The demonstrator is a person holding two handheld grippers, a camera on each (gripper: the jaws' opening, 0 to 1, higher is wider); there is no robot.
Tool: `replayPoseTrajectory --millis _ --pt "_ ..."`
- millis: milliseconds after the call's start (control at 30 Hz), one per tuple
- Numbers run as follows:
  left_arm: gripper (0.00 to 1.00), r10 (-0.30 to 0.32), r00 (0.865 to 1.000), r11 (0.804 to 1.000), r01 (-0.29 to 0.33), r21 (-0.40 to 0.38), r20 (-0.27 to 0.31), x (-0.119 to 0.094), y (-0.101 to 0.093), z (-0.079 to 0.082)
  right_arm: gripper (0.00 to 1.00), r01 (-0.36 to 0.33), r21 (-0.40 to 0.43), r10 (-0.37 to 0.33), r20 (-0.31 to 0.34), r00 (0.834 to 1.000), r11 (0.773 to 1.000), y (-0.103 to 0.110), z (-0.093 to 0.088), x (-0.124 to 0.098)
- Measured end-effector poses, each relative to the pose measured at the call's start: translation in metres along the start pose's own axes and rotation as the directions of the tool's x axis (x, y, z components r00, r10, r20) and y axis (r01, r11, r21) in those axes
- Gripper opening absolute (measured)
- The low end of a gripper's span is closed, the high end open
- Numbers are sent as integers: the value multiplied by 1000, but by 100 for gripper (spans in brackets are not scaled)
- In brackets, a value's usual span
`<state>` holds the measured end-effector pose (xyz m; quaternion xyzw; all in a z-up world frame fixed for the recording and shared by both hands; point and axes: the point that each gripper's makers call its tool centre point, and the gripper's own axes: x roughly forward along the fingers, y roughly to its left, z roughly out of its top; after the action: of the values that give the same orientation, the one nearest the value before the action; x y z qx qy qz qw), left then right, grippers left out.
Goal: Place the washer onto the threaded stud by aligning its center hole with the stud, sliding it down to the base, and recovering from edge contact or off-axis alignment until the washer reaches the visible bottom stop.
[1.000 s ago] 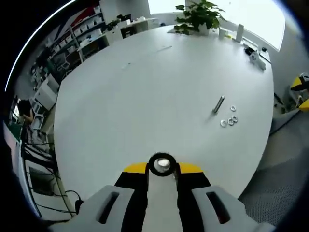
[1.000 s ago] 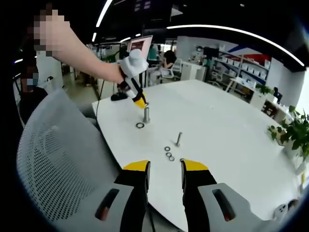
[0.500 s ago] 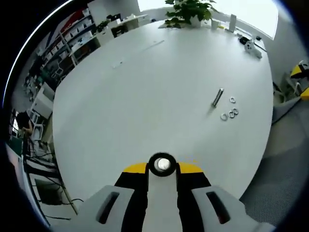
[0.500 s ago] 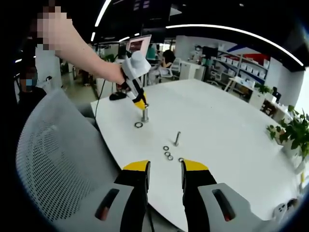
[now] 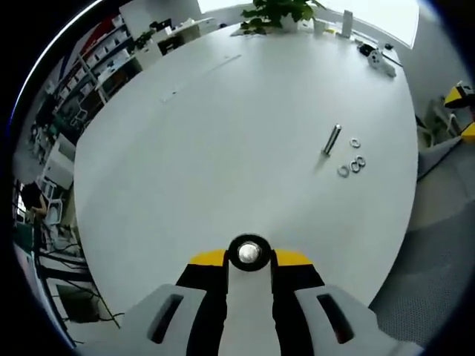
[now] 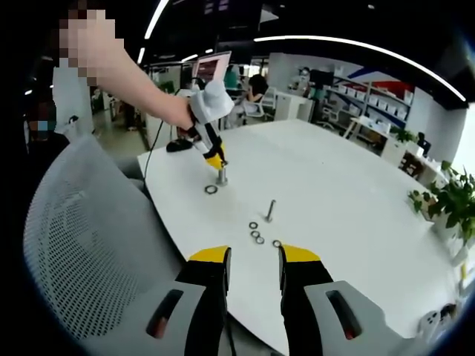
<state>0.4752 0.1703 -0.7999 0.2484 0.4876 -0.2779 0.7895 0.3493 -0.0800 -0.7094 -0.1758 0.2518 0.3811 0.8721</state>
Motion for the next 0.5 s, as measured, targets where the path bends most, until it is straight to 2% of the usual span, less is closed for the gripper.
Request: replayPoseTrajectory --millis 267,500 --pt "20 -12 1000 1000 12 -2 -2 5 4 6 28 7 2 -7 -6 1000 1000 -1 -1 0" --pt "20 -57 995 998 59 27 -76 5 1 7 28 11 4 -11 -9 1000 1000 -2 -2 0"
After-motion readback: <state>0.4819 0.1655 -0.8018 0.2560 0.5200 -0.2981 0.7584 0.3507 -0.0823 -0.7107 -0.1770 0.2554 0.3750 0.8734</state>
